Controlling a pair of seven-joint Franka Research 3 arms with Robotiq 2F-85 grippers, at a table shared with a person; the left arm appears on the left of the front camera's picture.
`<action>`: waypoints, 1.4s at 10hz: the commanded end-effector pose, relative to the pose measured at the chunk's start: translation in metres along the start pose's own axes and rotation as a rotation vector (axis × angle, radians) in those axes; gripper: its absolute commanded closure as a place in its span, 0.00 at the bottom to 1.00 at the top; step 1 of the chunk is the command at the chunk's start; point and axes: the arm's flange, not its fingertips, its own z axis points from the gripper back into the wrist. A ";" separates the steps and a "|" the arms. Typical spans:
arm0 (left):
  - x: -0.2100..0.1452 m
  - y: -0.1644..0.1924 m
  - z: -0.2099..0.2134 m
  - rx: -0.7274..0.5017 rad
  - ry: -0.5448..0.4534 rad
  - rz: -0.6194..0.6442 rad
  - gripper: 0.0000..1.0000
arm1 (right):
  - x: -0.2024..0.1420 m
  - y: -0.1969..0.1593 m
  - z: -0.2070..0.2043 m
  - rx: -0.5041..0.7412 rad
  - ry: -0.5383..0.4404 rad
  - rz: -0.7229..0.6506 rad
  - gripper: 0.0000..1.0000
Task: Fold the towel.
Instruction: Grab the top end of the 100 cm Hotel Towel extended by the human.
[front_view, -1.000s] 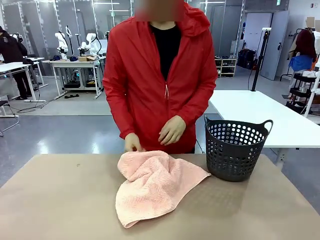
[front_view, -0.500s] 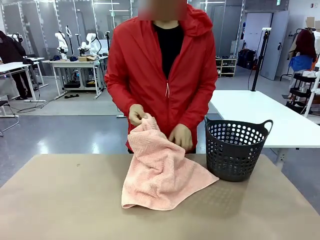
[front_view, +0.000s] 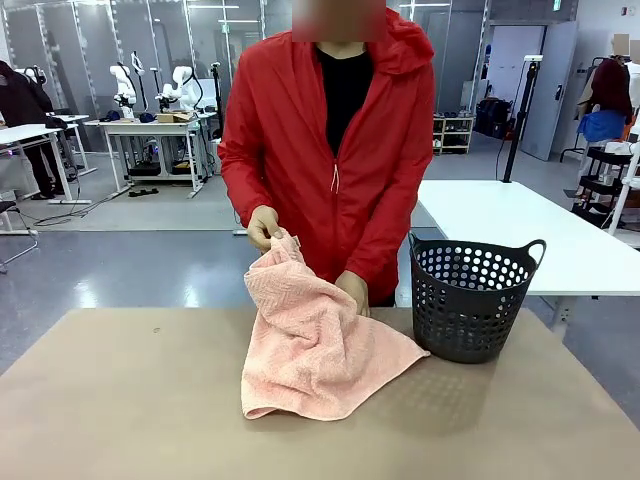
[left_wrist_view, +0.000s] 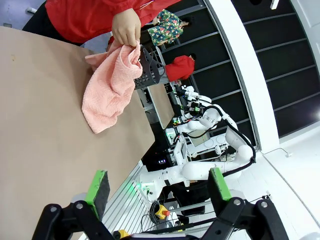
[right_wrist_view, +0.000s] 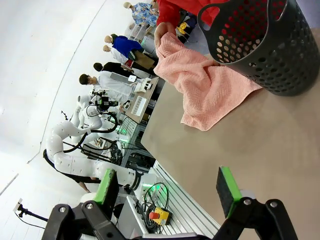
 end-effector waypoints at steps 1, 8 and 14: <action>-0.001 -0.001 0.001 -0.015 0.006 -0.010 0.00 | 0.002 0.001 0.000 0.012 -0.010 0.015 0.00; -0.001 -0.001 0.001 -0.015 0.006 -0.010 0.00 | 0.002 0.001 0.000 0.012 -0.010 0.015 0.00; -0.001 -0.001 0.001 -0.015 0.006 -0.010 0.00 | 0.002 0.001 0.000 0.012 -0.010 0.015 0.00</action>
